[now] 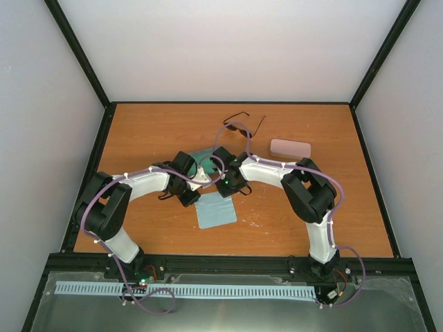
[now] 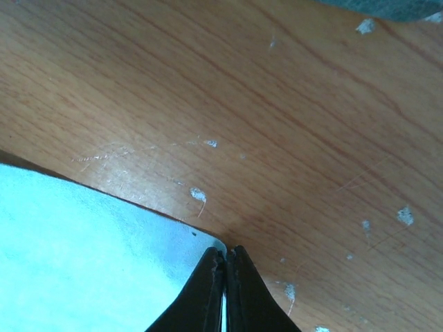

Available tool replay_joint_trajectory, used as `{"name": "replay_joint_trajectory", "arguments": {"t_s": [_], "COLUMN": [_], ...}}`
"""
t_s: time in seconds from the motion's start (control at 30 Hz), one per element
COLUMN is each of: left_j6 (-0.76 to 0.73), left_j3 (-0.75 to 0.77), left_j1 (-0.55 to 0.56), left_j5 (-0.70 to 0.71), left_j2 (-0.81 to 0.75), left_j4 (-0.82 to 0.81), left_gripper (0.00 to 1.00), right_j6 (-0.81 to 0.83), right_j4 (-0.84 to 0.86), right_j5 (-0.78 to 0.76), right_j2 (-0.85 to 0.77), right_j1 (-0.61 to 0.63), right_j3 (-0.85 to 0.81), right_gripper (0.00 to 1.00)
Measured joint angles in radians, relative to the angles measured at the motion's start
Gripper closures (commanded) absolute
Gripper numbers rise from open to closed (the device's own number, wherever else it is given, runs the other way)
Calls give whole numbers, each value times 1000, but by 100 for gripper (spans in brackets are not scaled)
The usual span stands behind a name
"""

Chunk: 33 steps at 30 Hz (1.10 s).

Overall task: Organize the sunglasses
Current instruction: Fold the glasses cleaning cloth at the center of the board.

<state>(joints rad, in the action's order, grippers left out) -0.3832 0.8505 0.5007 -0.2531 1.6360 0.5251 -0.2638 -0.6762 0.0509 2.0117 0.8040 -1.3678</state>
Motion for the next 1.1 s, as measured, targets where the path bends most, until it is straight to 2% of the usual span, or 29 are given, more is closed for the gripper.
{"name": "replay_joint_trajectory", "arguments": {"t_s": [0.67,1.1], "left_j6": [-19,-24], "left_j3": [136,77], "left_j1": [2,7], "left_j5": [68,58], "left_j2": [39,-32], "left_j4": [17,-1], "left_gripper": [99,100], "right_j6": [-6,-7], "right_j4": [4,78], "right_j5": [-32,118], "right_j2": [-54,-187], "right_j1": [-41,-34], "right_j3": [15,180], "right_gripper": [97,97]}}
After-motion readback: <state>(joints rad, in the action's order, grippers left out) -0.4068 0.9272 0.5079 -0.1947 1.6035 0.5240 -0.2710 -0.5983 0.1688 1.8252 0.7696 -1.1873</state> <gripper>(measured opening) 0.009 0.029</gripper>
